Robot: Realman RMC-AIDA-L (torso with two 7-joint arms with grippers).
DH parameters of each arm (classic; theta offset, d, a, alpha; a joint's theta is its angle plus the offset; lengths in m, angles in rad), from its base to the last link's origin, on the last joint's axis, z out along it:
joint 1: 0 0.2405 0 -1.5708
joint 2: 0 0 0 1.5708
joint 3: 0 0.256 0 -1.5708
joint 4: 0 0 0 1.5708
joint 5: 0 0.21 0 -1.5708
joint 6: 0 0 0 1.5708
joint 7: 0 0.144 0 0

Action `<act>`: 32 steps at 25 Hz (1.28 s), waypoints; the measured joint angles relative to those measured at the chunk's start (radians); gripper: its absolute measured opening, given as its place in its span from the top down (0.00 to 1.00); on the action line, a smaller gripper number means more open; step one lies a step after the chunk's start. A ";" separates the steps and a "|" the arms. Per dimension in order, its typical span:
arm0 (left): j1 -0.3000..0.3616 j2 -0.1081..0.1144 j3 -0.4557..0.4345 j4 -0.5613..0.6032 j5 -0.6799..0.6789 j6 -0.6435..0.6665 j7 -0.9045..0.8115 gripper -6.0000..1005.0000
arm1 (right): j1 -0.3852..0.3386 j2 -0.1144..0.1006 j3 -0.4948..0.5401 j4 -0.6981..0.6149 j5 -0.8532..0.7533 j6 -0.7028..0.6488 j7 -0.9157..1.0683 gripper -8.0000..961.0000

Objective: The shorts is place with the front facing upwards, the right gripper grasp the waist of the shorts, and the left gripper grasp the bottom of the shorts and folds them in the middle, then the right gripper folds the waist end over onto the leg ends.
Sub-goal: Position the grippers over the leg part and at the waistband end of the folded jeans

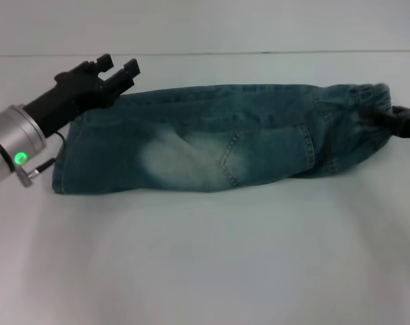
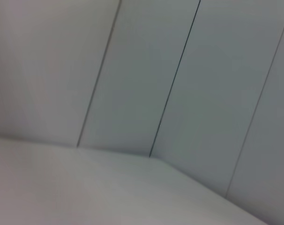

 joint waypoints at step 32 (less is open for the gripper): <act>-0.079 0.007 0.011 -0.312 -0.308 0.063 0.386 0.99 | -0.126 0.030 0.118 -0.132 -0.049 0.005 -0.093 0.81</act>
